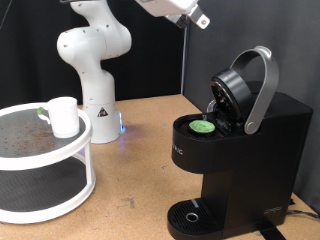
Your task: Make a cup of coffee with the keurig machine
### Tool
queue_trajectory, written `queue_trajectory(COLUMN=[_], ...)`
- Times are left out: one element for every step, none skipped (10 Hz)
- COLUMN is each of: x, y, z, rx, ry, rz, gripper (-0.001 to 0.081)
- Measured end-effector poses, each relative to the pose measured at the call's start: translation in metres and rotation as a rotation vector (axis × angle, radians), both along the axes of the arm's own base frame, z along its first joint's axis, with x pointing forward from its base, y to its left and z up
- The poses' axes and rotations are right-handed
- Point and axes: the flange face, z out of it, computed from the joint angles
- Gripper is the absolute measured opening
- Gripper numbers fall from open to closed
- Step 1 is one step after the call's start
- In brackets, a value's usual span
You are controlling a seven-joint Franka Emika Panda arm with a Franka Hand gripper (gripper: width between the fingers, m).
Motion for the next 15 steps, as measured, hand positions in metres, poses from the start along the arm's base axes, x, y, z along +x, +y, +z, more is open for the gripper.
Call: queue_trajectory(x=[0.001, 0.004, 0.007, 0.009, 0.013, 0.015, 0.017, 0.019, 0.021, 0.022, 0.023, 0.023, 0.023, 0.021, 0.020], y=[0.010, 0.024, 0.038, 0.053, 0.067, 0.084, 0.100, 0.116, 0.132, 0.147, 0.162, 0.176, 0.189, 0.199, 0.206], z=[0.004, 0.009, 0.014, 0.017, 0.019, 0.018, 0.017, 0.016, 0.015, 0.013, 0.011, 0.009, 0.006, 0.003, -0.001], rx=[0.017, 0.027, 0.026, 0.021, 0.010, -0.003, -0.014, -0.024, -0.031, -0.039, -0.046, -0.053, -0.061, -0.070, -0.080], ry=[0.000, 0.014, 0.034, 0.046, 0.047, 0.045, 0.045, 0.048, 0.054, 0.057, 0.060, 0.062, 0.063, 0.063, 0.066], rz=[0.006, 0.009, 0.008, 0.007, 0.000, 0.003, 0.004, 0.006, 0.015, 0.027, 0.042, 0.063, 0.083, 0.098, 0.112], gripper=[0.0807, 0.0807, 0.0807, 0.0807, 0.0807, 0.0807, 0.0807, 0.0807, 0.0807, 0.0807, 0.0807, 0.0807, 0.0794, 0.0794, 0.0619])
